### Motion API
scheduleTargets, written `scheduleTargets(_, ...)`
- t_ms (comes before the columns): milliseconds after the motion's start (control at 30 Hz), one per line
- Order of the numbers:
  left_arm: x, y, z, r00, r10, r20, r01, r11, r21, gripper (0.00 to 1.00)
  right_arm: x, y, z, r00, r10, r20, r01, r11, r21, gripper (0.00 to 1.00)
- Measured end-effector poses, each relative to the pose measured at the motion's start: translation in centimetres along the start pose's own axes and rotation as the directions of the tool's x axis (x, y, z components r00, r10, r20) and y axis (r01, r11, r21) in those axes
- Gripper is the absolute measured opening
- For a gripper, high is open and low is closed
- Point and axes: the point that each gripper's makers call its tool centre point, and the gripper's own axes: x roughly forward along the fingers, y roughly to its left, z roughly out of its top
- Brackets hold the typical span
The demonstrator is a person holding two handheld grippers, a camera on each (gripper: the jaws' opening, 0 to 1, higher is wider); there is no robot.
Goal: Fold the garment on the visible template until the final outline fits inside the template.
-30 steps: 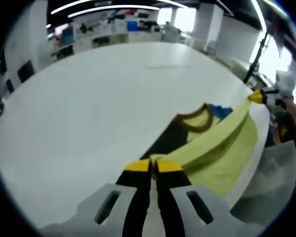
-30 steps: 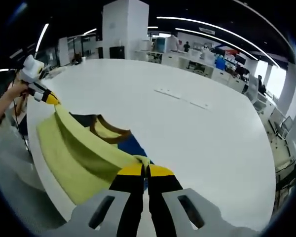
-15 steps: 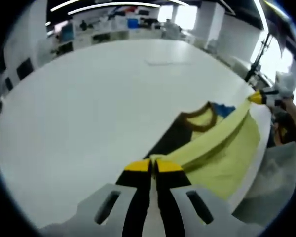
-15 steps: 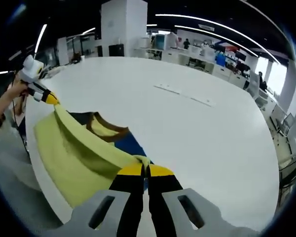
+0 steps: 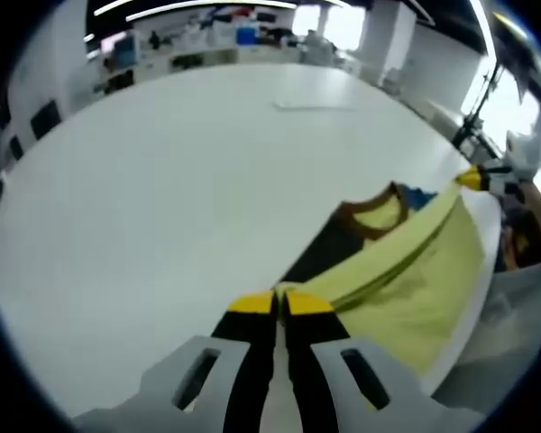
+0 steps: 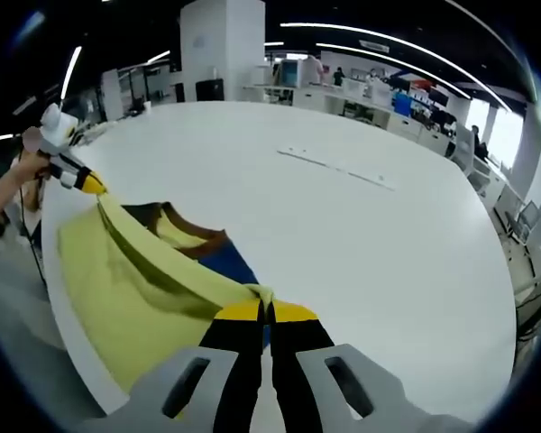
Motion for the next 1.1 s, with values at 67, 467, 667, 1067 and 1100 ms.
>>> scheduleTargets(67, 0.1, 0.0, 0.0, 1.000, -0.002, -0.002, 0.002, 1.000, -0.003, 0.00, 0.1, -0.1, 0.0, 1.000, -0.011, -0.002, 0.011, 1.000, -0.024, 0.02)
scheduleTargets(467, 1.0, 0.4, 0.3, 1.000, 0.000, -0.008, 0.000, 1.000, -0.009, 0.00, 1.2, -0.6, -0.5, 1.000, -0.009, -0.024, 0.009, 1.000, -0.024, 0.02)
scheduleTargets(667, 1.6, 0.5, -0.1, 1.000, 0.000, -0.020, 0.000, 1.000, -0.022, 0.00, 1.8, -0.6, -1.1, 0.999, -0.009, -0.038, 0.008, 1.000, -0.021, 0.02)
scheduleTargets(1067, 2.2, 0.8, -0.6, 0.999, -0.002, -0.037, 0.001, 1.000, -0.026, 0.00, 2.4, -0.4, -1.8, 0.999, -0.007, -0.053, 0.007, 1.000, -0.013, 0.02)
scheduleTargets(1100, 2.2, 0.8, -0.7, 0.999, -0.002, -0.037, 0.001, 1.000, -0.027, 0.00, 2.5, -0.5, -1.9, 0.998, -0.006, -0.055, 0.005, 1.000, -0.010, 0.02)
